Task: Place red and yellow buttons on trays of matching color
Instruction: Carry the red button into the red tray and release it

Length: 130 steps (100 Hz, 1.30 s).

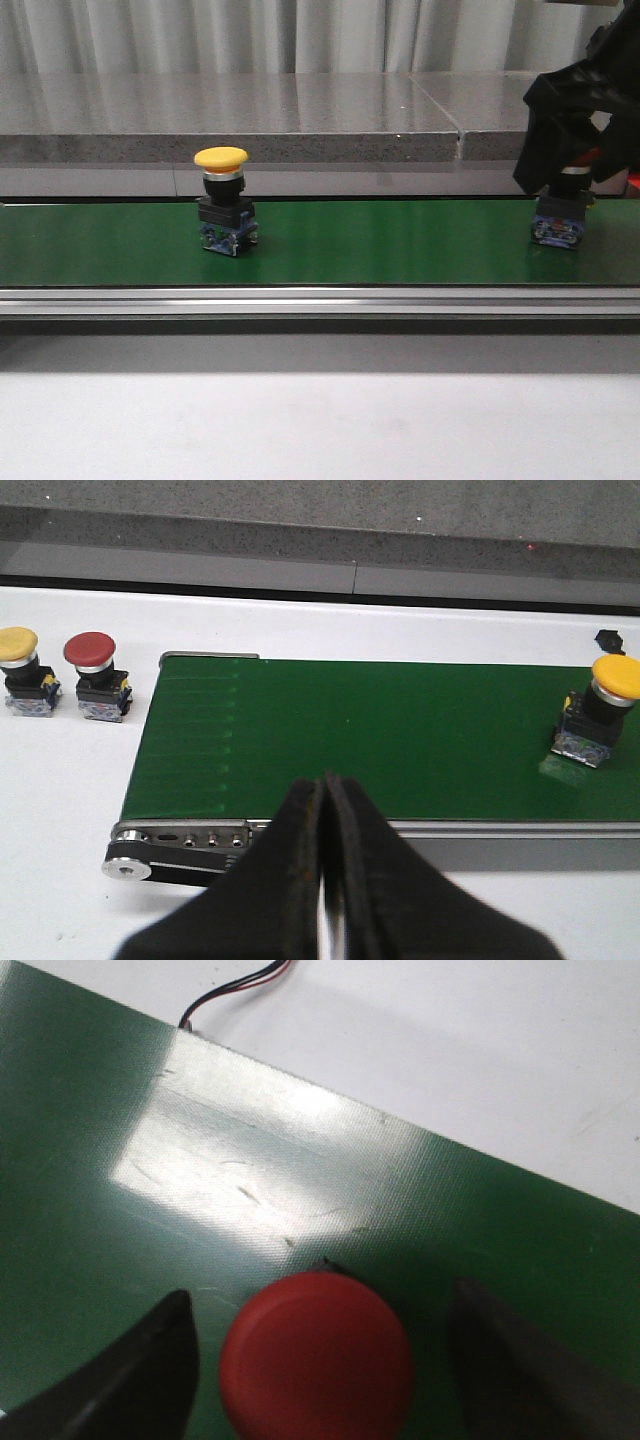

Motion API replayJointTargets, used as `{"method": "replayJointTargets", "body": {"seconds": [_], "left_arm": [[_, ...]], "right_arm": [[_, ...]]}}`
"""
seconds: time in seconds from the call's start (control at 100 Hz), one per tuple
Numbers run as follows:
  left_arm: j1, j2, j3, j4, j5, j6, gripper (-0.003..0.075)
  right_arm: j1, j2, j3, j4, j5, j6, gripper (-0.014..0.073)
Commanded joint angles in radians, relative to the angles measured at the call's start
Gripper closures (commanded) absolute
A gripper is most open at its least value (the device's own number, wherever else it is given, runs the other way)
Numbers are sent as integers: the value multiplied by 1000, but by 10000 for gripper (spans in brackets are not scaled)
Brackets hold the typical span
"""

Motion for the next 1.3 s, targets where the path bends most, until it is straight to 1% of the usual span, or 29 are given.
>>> {"method": "replayJointTargets", "body": {"seconds": [0.0,0.06,0.07,0.11,0.16,0.2,0.32,0.42,0.57,0.71,0.85,0.93,1.08,1.29], "left_arm": [[-6,5,-27,-6,-67,2,739],[-6,5,-27,-6,-67,2,739],[-6,5,-27,-6,-67,2,739],[-6,5,-27,-6,-67,2,739],[-6,5,-27,-6,-67,2,739],[-6,5,-27,-6,-67,2,739],[-6,5,-27,-6,-67,2,739],[-6,5,-27,-6,-67,2,739],[-6,5,-27,-6,-67,2,739],[-6,5,-27,-6,-67,2,739],[-6,5,-27,-6,-67,2,739],[-6,5,-27,-6,-67,2,739],[-6,5,-27,-6,-67,2,739],[-6,5,-27,-6,-67,2,739]], "right_arm": [[-18,-34,-33,-9,-38,-10,259],[-28,-34,-33,-9,-32,-10,363],[-30,-34,-33,-9,-28,-10,363],[-36,-34,-37,-9,-17,-10,420],[-47,-34,-49,-8,11,-10,453],[-57,-34,-64,-8,35,-10,463],[-97,-34,-139,-8,108,-10,463],[-152,-34,-218,-8,165,-10,463],[-255,-34,-321,-8,187,-10,463],[-365,-32,-368,-7,149,0,463],[-472,-13,-373,-5,41,52,463],[-516,13,-373,-5,-14,72,463],[-582,71,-376,-4,-90,72,463],[-638,189,-482,9,-51,73,463]]}}
